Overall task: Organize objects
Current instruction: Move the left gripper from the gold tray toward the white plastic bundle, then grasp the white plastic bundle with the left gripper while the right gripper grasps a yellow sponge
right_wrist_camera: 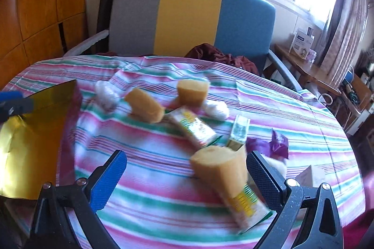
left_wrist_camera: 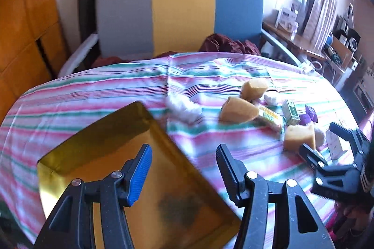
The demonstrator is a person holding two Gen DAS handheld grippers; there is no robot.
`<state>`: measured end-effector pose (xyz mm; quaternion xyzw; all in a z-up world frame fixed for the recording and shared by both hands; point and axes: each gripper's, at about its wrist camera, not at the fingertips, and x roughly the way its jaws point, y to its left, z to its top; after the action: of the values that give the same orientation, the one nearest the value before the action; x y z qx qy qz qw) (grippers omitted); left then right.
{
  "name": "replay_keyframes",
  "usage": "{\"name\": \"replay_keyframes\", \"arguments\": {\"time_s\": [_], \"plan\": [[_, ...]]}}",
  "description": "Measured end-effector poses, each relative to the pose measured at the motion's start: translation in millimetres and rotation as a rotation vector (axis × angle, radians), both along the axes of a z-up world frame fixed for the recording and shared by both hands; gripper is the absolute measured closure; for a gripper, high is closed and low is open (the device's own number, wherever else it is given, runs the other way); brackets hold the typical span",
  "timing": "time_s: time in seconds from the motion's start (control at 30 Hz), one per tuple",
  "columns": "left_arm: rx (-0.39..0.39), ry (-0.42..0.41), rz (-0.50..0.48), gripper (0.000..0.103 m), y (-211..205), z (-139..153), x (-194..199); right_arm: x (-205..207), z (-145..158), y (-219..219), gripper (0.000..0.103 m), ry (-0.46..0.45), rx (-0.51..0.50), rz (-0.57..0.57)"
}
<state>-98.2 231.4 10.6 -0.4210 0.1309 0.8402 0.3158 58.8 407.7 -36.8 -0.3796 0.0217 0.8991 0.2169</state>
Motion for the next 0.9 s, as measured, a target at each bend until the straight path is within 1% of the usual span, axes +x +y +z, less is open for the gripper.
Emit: {"name": "replay_keyframes", "arguments": {"time_s": [0.17,0.27,0.37,0.47,0.53,0.57,0.63,0.67,0.7,0.73,0.8,0.9], "plan": [[-0.052,-0.044,-0.007,0.045,45,-21,-39,-4,-9,26,0.0,0.003,-0.018,0.013],[-0.076,-0.092,0.01,0.045,65,-36,-62,-5,-16,37,0.0,0.01,-0.066,0.013],[-0.115,-0.125,0.029,0.045,85,-54,-83,-7,-23,46,0.0,-0.005,-0.126,0.006],[-0.145,-0.166,0.054,0.045,99,-73,-102,-5,-22,53,0.0,0.009,-0.181,0.001],[-0.176,-0.171,0.061,0.045,109,-84,-110,-3,-20,56,0.0,0.023,-0.192,-0.009],[-0.192,-0.172,0.062,0.05,112,-90,-112,-2,-20,57,0.0,0.028,-0.2,-0.013],[-0.195,-0.203,0.042,0.068,115,-98,-113,-2,-20,59,0.0,0.03,-0.209,-0.021],[-0.191,-0.186,0.038,0.074,116,-99,-111,-2,-20,60,0.0,0.03,-0.21,-0.023],[-0.192,-0.155,0.029,0.077,116,-97,-106,-2,-20,60,0.0,0.032,-0.213,-0.022],[-0.187,-0.14,0.021,0.077,115,-94,-103,-2,-20,60,0.0,0.034,-0.216,-0.02],[-0.15,-0.131,0.013,0.078,106,-87,-95,-3,-21,60,0.002,0.031,-0.218,-0.014],[-0.107,-0.094,0.002,0.079,94,-72,-83,-4,-24,58,0.007,0.017,-0.221,-0.007]]}}
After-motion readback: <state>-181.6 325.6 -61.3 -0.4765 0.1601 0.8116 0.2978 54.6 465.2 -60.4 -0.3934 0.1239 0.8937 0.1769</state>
